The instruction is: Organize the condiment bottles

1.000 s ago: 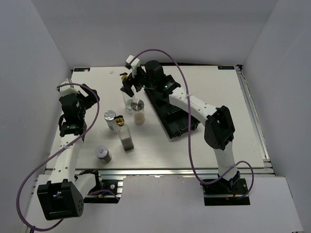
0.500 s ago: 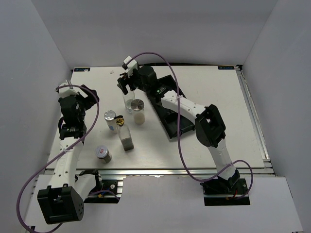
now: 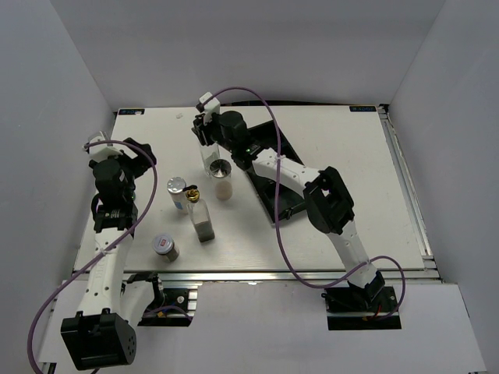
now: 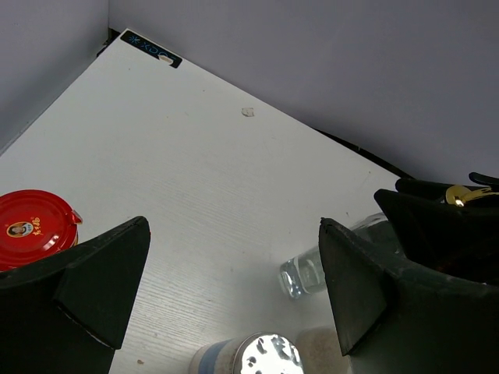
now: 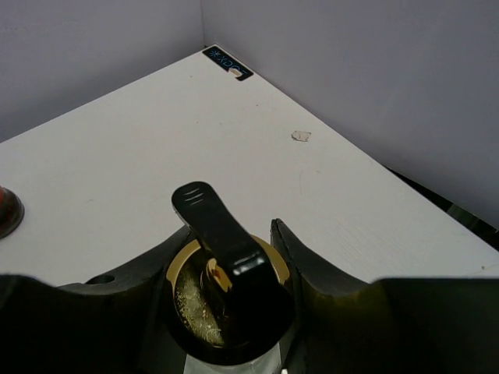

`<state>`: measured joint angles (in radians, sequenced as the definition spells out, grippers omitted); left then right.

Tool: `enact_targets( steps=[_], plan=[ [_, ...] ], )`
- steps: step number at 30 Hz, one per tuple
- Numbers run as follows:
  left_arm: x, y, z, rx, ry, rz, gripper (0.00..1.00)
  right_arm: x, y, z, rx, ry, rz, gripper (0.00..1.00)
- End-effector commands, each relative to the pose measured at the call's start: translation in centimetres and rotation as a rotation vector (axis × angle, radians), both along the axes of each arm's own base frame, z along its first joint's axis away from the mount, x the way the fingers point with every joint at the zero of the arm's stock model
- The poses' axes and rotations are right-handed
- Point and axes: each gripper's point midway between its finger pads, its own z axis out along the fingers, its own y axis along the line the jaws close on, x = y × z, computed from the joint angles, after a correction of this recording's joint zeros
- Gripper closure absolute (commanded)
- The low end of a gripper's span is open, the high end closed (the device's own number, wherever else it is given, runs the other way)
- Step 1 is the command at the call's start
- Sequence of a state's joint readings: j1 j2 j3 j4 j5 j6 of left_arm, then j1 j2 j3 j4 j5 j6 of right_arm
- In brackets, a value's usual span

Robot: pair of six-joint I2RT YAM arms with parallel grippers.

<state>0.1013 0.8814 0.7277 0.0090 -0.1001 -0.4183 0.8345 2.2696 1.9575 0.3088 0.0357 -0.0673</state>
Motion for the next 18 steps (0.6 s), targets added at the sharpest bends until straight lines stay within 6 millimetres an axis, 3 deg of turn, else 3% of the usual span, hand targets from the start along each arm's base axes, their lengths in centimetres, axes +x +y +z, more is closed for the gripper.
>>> enact_targets(
  steps=[1,3,13,18],
  plan=[
    [-0.2,-0.3,0.6,-0.014,-0.038,-0.006,0.02,0.8,0.3,7.3,0.132,-0.178,-0.019,0.89],
    [0.0,-0.8,0.5,-0.017,-0.024,-0.039,0.02,0.6,0.5,8.8,0.141,-0.208,-0.003,1.0],
    [0.0,-0.1,0.3,-0.027,-0.023,0.005,0.02,-0.6,-0.5,17.1,0.212,-0.433,0.031,1.0],
    [0.1,0.0,-0.1,-0.031,-0.017,0.013,0.02,-0.5,-2.8,21.3,0.278,-0.485,0.061,1.0]
  ],
)
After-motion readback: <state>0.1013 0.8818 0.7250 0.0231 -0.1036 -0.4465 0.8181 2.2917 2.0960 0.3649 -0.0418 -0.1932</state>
